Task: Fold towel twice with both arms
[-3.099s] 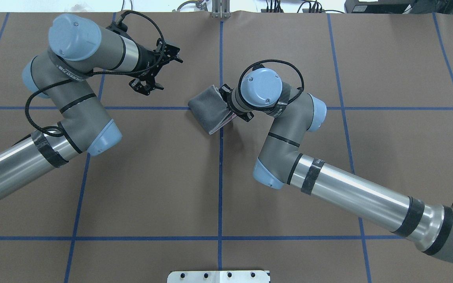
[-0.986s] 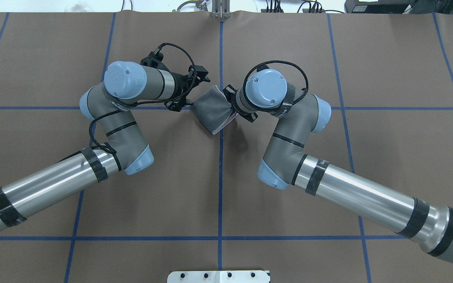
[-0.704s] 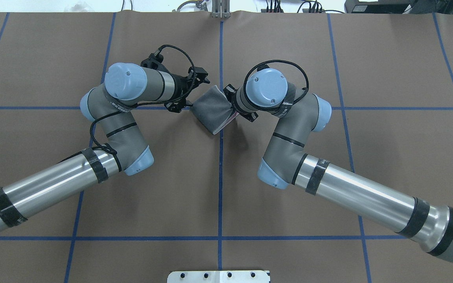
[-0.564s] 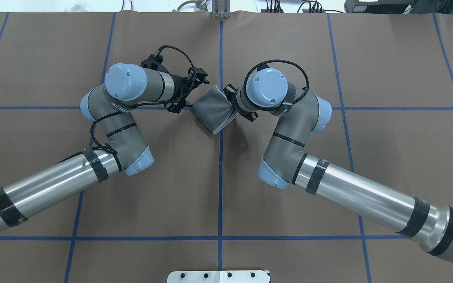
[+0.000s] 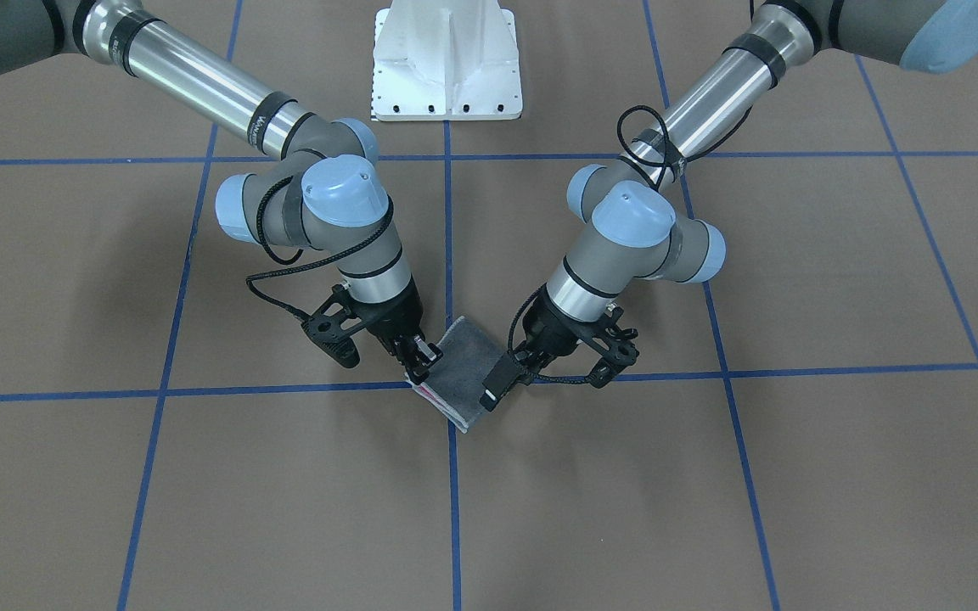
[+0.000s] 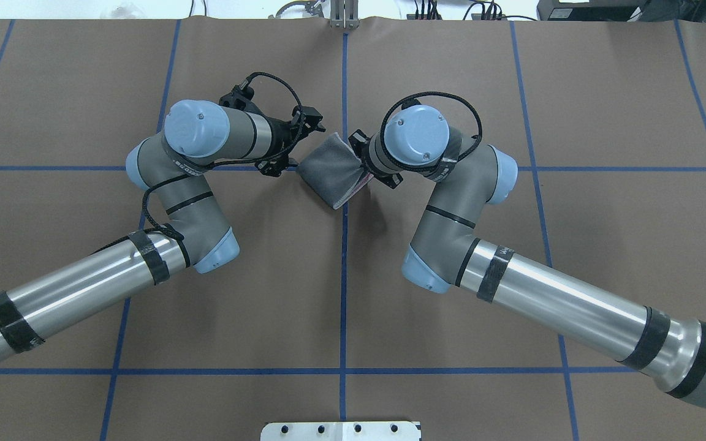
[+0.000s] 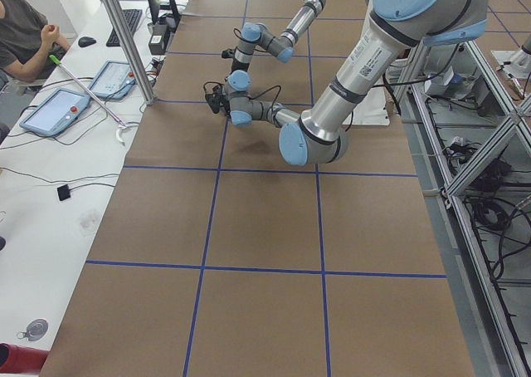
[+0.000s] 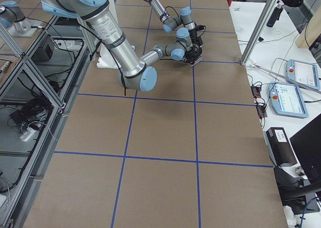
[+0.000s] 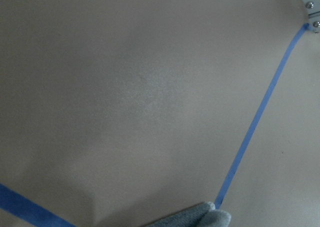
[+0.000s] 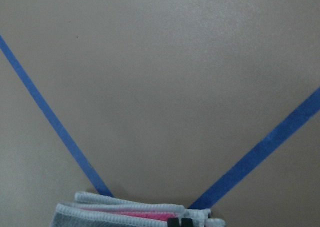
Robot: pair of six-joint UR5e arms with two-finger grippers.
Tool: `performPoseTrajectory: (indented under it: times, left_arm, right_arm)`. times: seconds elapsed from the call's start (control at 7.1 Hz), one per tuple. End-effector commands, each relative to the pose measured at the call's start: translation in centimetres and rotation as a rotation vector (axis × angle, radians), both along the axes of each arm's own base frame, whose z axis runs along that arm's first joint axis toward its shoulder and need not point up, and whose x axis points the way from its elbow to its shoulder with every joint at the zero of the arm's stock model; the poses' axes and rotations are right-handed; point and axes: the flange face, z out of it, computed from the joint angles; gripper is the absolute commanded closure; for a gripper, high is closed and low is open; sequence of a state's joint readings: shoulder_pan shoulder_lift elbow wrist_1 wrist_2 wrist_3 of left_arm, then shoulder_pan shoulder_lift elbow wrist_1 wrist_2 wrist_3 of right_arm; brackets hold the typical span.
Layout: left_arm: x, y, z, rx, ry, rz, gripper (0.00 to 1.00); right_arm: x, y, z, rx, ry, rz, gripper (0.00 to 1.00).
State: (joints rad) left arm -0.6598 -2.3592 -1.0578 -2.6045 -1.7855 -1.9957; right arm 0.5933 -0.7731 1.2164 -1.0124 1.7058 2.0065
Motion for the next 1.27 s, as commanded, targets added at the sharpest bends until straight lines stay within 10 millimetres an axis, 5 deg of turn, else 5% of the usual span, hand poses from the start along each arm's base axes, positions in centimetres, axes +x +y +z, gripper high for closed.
performPoseTrajectory:
  times: [0.0,0.14,0.28,0.7,1.13]
  left_arm:
    - [0.0,0.0,0.0,0.000,-0.001,0.000,0.00]
    - [-0.1,-0.1,0.2,0.000,-0.002,0.001,0.00]
    - [-0.1,0.0,0.2,0.000,-0.002,0.001,0.00]
    - [-2.5,-1.2,-2.0,0.021,0.036,-0.024,0.00]
    - [-0.2,0.3,-3.9,-0.006,0.070,-0.017,0.00]
  right_arm:
    - [0.1,-0.1,0.0,0.000,0.000,0.002,0.96]
    - [0.3,-0.3,-0.2,0.003,-0.002,0.004,0.09]
    - [0.9,-0.3,-0.8,0.007,-0.016,0.003,0.00]
    - [4.6,-1.1,-0.3,-0.012,-0.051,-0.014,0.00]
    - [11.0,-2.5,2.1,0.002,-0.032,-0.066,0.00]
